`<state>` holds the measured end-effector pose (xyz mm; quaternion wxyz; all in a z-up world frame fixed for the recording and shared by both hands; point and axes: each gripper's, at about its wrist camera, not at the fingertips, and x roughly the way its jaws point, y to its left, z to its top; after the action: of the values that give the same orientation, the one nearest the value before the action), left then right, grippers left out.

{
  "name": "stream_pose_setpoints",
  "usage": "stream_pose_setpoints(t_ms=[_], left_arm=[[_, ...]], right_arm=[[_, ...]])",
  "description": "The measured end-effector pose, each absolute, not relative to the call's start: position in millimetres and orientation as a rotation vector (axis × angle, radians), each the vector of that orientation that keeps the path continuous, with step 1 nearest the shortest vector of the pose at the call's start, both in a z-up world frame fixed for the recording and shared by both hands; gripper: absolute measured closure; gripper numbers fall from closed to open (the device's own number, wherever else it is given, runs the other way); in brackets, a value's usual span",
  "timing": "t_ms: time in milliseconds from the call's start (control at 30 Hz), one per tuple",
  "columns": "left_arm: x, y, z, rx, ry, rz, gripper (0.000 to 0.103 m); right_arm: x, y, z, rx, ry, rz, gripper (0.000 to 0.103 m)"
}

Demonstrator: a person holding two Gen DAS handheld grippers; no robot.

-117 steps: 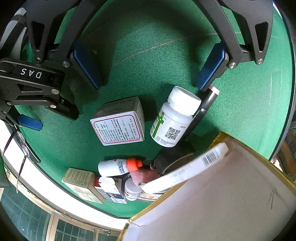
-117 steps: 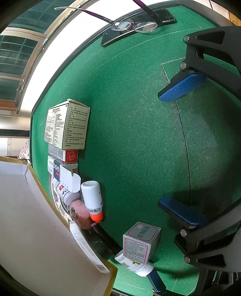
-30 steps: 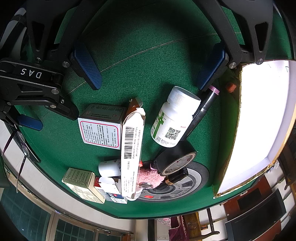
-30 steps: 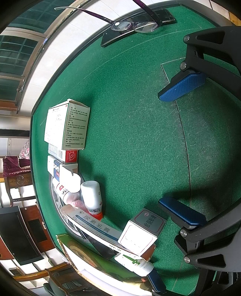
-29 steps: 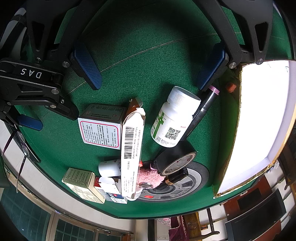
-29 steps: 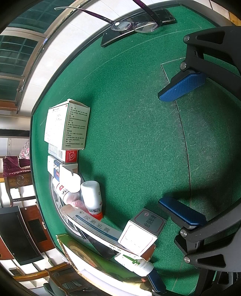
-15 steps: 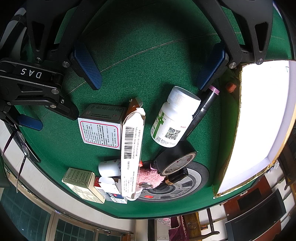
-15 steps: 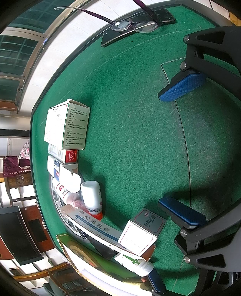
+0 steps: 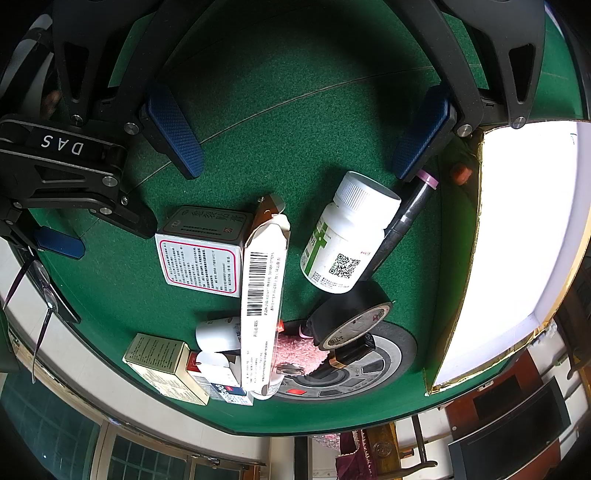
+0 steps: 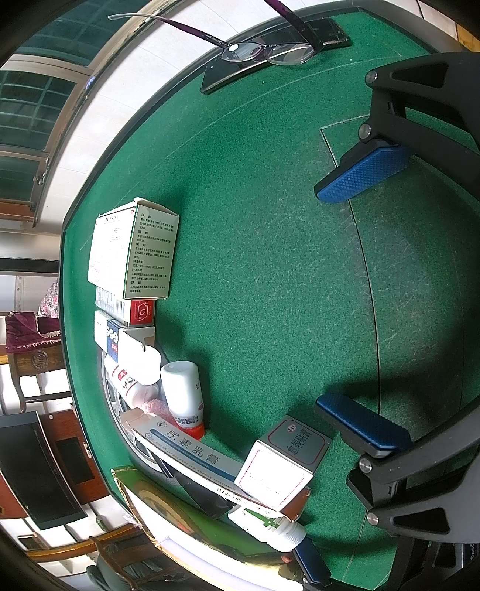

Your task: Organize objects

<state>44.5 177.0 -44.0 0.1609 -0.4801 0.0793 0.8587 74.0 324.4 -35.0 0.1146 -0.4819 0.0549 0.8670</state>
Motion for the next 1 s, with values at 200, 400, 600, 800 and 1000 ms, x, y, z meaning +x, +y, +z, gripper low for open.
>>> stream_pose_setpoints(t_ms=[200, 400, 600, 800, 1000], left_arm=[[54.2, 173.5, -33.4, -1.313, 0.290, 2.376, 0.000], [51.7, 147.7, 8.1, -1.111, 0.222, 2.483, 0.000], [26.4, 106.7, 14.5, -1.114, 0.040, 2.563, 0.001], [24.2, 92.1, 12.6, -1.091, 0.018, 2.581, 0.005], [23.7, 94.0, 13.7, -1.086, 0.035, 2.537, 0.007]], right_arm=[[74.7, 324.7, -34.5, -1.412, 0.160, 2.542, 0.000], [74.6, 328.6, -32.1, -1.463, 0.123, 2.596, 0.000], [111.5, 341.1, 6.8, -1.437, 0.193, 2.964, 0.004], [119.4, 304.5, 33.4, -1.315, -0.160, 3.340, 0.021], [73.4, 278.2, 9.2, -1.525, -0.390, 3.282, 0.049]])
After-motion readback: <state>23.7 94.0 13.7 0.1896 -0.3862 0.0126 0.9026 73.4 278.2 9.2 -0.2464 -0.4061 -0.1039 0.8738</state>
